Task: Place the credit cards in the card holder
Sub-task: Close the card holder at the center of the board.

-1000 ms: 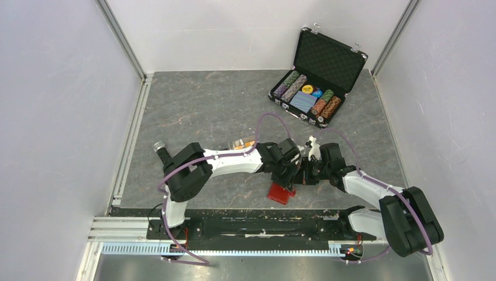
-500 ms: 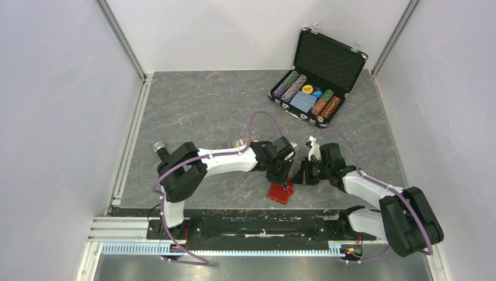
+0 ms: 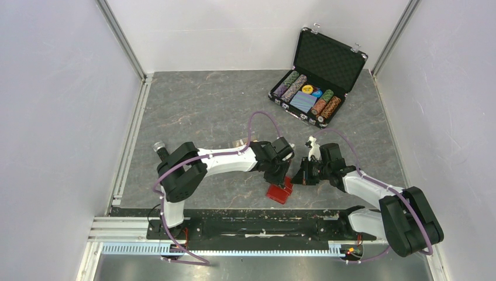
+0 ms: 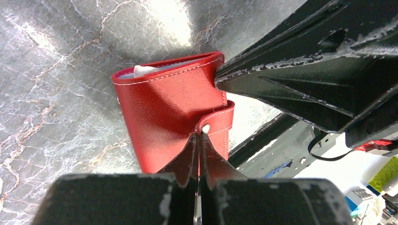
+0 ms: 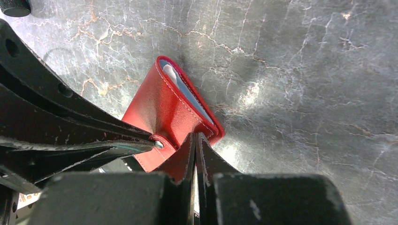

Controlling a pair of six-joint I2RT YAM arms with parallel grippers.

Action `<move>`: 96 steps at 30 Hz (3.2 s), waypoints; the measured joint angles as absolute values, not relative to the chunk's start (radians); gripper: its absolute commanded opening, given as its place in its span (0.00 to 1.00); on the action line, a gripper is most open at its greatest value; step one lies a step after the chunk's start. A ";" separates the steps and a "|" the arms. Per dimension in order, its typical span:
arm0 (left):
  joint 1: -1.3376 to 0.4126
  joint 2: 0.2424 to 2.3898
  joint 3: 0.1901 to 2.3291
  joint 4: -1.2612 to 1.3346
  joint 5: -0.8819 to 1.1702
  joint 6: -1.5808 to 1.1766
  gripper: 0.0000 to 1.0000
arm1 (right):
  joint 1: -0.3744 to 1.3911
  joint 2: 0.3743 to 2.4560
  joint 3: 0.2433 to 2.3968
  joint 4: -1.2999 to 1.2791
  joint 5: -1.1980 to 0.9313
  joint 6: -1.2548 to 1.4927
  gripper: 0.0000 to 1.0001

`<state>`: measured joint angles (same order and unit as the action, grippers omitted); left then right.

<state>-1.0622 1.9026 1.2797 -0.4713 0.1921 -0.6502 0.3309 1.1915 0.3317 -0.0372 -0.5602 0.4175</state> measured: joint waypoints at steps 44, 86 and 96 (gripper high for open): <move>-1.050 1.945 1.317 -0.552 0.204 -0.657 0.02 | 0.421 1.213 0.279 0.109 -0.676 0.407 0.00; -0.958 2.020 1.336 -0.562 0.440 -0.738 0.02 | 0.561 1.203 0.384 -0.119 -0.409 0.472 0.00; -0.977 2.009 1.277 -0.383 0.481 -0.770 0.02 | 0.581 1.003 0.349 -0.218 -0.281 0.432 0.00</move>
<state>-0.9771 2.0090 1.2770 -0.3832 0.4808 -0.7704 0.5808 1.0027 0.3492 -0.2176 -0.2806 0.4316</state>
